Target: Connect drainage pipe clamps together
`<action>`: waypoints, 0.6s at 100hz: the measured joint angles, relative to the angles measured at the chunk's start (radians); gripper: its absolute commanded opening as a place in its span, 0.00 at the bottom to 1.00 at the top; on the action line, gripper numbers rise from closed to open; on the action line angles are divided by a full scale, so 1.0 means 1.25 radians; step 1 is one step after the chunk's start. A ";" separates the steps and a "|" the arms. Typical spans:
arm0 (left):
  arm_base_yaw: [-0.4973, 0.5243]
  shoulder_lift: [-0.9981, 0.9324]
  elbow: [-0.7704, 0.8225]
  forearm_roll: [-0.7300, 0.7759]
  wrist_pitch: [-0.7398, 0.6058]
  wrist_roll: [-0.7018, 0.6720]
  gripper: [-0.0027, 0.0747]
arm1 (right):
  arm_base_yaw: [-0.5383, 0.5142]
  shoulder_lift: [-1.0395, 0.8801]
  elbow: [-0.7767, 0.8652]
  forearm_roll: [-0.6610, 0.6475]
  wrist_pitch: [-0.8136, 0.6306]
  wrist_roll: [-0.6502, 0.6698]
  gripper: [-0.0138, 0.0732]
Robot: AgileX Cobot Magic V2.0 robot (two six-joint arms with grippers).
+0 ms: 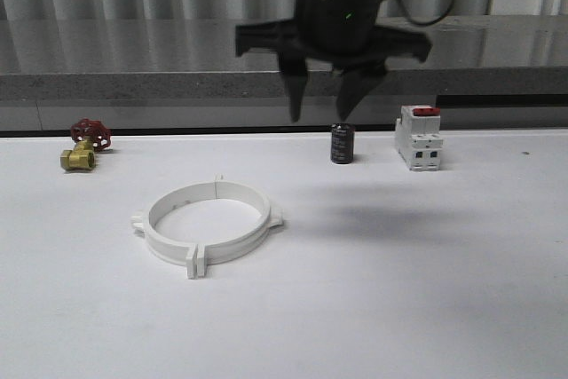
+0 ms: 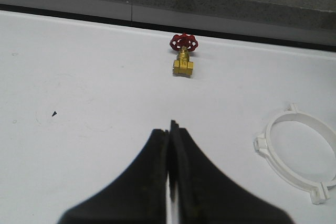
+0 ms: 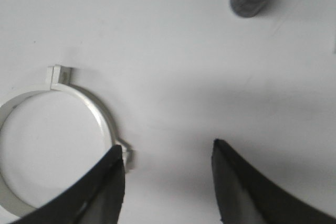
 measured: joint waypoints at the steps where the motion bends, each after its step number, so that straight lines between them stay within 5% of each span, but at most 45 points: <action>1: 0.000 0.000 0.000 0.000 0.000 0.000 0.01 | -0.003 -0.006 0.008 0.000 0.000 -0.004 0.61; 39: 0.000 0.000 0.000 0.000 0.000 0.000 0.01 | -0.261 -0.421 0.347 -0.001 -0.028 -0.138 0.61; 60: 0.000 0.000 0.000 0.000 0.000 0.000 0.01 | -0.287 -0.689 0.546 -0.001 -0.033 -0.162 0.61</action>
